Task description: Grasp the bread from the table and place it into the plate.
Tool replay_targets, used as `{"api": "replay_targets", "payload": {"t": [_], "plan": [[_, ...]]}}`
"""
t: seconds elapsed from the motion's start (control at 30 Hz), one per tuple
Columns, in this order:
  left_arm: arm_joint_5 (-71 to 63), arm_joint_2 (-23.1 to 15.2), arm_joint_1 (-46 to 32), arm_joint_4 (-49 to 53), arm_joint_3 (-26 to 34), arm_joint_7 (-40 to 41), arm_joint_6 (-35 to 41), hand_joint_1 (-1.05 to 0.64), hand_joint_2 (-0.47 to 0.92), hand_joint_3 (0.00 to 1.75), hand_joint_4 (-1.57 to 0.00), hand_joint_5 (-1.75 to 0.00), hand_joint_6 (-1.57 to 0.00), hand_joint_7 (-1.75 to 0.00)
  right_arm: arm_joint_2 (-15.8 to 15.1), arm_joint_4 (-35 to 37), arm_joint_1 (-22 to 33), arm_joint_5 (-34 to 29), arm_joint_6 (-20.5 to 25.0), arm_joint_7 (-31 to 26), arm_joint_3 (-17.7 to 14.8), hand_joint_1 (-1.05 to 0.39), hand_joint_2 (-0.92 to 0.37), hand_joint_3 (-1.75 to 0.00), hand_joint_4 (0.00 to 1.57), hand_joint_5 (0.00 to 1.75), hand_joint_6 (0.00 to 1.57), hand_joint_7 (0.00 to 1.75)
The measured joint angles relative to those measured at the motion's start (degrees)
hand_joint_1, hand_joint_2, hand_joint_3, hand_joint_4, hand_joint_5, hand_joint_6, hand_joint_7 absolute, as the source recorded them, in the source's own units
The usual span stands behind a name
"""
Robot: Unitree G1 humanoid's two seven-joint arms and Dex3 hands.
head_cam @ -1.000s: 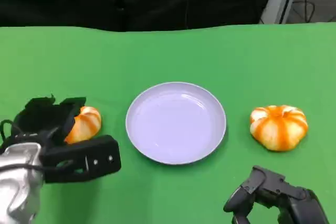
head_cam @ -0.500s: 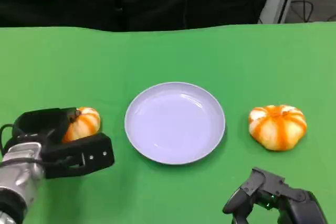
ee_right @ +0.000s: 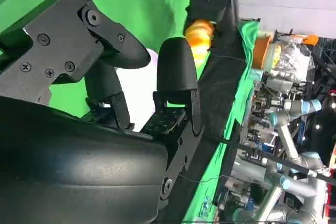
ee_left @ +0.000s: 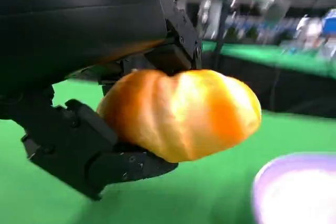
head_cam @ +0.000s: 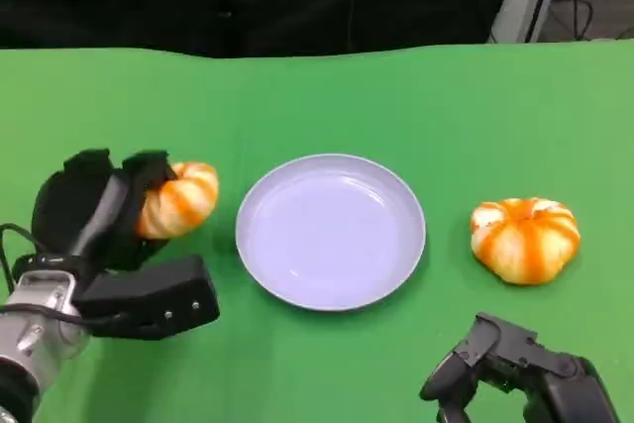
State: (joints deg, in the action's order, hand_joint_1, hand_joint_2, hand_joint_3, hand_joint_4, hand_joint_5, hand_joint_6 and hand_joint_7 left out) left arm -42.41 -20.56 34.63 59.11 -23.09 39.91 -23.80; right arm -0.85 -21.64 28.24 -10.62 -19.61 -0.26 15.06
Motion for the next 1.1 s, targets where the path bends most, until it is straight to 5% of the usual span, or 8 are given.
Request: {"api": "replay_targets", "payload": {"t": [0.33, 0.73, 0.87, 0.9, 0.93, 1.0, 1.1], "plan": [[0.30, 0.00, 0.00, -10.01, -0.86, -0.75, -8.29, -0.11, 0.21, 1.46, -0.93, -1.75, -0.73, -1.74, -0.01, 0.05, -0.08, 0.02, -0.04, 0.07, -0.04, -0.08, -0.37, -1.26, 0.71, 1.60, 0.79, 1.29], [3.92, 8.34, 2.08, -9.18, -1.59, -11.32, -8.45, -0.09, 0.26, 1.41, -0.93, -1.75, -0.74, -1.73, 0.03, 0.64, -0.41, 0.01, -0.43, 0.06, 0.03, -0.07, -0.36, -1.29, 0.72, 1.61, 0.79, 1.28], [4.11, 10.53, 3.83, -6.88, -2.36, -15.65, -7.39, -0.14, 0.36, 1.30, -0.86, -1.75, -0.78, -1.49, 0.26, 0.84, -0.53, -0.10, -1.01, 0.00, 0.23, -0.07, -0.35, -1.30, 0.72, 1.61, 0.79, 1.29], [4.46, 10.96, 4.08, -6.53, -2.37, -16.87, -6.97, -0.17, 0.52, 0.96, -0.73, -1.64, -0.78, -1.02, 0.30, 0.86, -0.54, -0.12, -1.02, -0.02, 0.29, -0.07, -0.35, -1.30, 0.72, 1.61, 0.79, 1.29], [4.94, 11.34, 4.34, -6.39, -2.34, -18.77, -6.26, -0.18, 0.63, 0.75, -0.68, -1.60, -0.84, -0.74, 0.32, 0.88, -0.53, -0.15, -1.03, -0.06, 0.34, -0.07, -0.35, -1.30, 0.72, 1.60, 0.79, 1.29], [5.89, 12.00, 5.06, -6.45, -2.33, -23.75, -3.78, -0.28, 0.84, 0.32, -0.36, -0.86, -0.50, -0.18, 0.37, 0.96, -0.55, -0.28, -1.04, -0.15, 0.41, -0.07, -0.36, -1.29, 0.72, 1.60, 0.79, 1.29], [5.76, 11.93, 5.70, -8.33, -3.52, -32.55, 2.41, -0.50, 0.91, 0.16, -0.12, -0.43, -0.19, -0.02, 0.36, 1.03, -0.56, -0.41, -1.06, -0.25, 0.42, -0.07, -0.36, -1.28, 0.73, 1.59, 0.79, 1.29]]}}
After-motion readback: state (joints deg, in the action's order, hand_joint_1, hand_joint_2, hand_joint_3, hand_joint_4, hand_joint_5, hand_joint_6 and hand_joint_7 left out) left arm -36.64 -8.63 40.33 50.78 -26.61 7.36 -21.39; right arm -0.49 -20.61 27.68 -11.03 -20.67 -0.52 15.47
